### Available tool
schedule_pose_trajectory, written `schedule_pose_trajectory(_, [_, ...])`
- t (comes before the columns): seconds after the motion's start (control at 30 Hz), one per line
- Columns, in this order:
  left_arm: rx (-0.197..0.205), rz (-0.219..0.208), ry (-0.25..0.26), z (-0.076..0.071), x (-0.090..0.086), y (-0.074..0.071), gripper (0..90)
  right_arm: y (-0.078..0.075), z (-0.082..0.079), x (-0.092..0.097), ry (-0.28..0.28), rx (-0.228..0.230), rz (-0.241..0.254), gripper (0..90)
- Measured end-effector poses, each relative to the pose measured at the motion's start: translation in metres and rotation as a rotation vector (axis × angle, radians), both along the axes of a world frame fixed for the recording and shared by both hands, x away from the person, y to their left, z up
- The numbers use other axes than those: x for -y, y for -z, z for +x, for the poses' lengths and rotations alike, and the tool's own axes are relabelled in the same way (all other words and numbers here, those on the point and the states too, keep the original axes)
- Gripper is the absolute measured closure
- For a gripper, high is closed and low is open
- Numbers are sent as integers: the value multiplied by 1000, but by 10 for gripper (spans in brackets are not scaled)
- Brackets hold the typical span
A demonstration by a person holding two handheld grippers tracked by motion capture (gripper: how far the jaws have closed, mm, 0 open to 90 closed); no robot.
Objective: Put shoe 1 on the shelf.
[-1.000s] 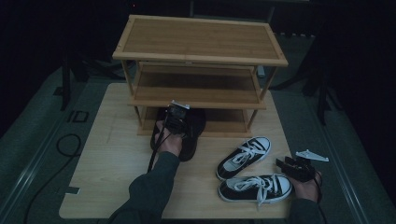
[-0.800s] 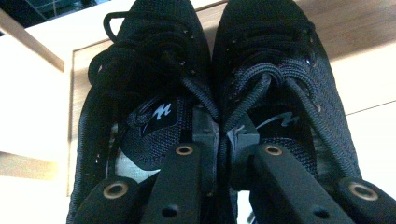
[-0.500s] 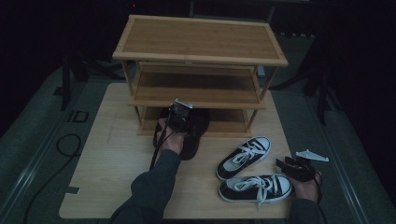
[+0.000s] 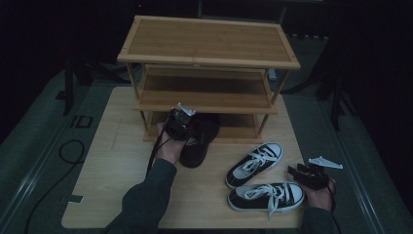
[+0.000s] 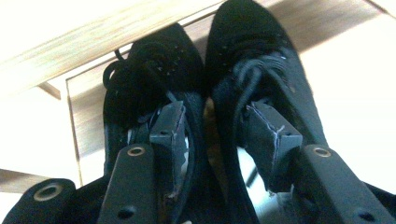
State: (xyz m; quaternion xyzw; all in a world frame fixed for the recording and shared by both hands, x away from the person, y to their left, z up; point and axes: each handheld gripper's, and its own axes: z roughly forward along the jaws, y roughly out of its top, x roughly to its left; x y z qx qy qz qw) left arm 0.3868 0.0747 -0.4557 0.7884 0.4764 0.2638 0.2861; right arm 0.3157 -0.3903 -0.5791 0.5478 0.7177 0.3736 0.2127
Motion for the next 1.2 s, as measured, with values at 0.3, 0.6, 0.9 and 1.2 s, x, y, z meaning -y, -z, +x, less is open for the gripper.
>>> schedule_pose_trajectory(0.3, [6, -66, 98, -25, -20, -11, 615, 0, 0, 0, 1, -1, 1, 495])
schedule_pose_trajectory(0.6, [-18, -144, 178, -45, -38, -9, 767, 0, 0, 0, 2, 2, 0, 496])
schedule_pose_trajectory(0.9, [-51, -137, 186, -53, -46, 2, 897, 0, 0, 0, 5, 0, 4, 495])
schedule_pose_trajectory(1.2, [-103, -139, 188, -53, -48, 25, 900, 0, 0, 0, 3, 1, 3, 495])
